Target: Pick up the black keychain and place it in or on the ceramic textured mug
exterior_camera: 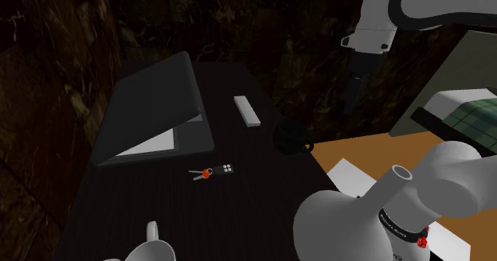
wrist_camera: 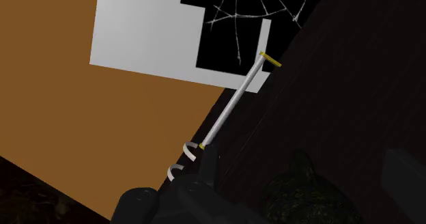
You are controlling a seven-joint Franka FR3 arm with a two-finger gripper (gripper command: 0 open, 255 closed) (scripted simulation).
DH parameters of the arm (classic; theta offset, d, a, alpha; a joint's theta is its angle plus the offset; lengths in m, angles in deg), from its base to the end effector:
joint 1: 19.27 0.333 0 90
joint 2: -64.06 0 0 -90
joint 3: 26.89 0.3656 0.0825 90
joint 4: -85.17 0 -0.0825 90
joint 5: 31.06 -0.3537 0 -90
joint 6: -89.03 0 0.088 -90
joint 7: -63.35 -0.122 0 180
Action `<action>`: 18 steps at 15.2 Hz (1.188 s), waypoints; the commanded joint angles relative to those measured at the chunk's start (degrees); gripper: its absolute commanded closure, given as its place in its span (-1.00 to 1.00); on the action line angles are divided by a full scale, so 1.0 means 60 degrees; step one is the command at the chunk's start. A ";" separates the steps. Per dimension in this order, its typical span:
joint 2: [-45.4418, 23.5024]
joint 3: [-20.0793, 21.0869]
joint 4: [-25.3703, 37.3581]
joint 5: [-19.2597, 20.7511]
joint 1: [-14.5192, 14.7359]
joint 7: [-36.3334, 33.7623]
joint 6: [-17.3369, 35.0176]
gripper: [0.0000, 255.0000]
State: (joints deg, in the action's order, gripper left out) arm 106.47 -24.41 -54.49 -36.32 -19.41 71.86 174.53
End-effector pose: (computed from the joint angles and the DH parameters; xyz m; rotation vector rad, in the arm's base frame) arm 0.2365 0.0254 0.5584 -3.0399 -0.2633 0.3081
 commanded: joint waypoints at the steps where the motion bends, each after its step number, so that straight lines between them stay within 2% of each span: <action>1: 0.0000 0.0000 0.0000 0.0000 0.0000 0.0000 0.0000 -1.00; 10: -0.2294 0.1139 0.0442 -0.0391 0.0933 0.0327 0.2358 -1.00; 18: -0.4540 0.2169 0.1429 -0.0212 0.1575 0.0423 0.4058 -1.00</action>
State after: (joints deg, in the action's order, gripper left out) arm 80.66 -12.19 -46.49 -37.81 -10.48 74.38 197.62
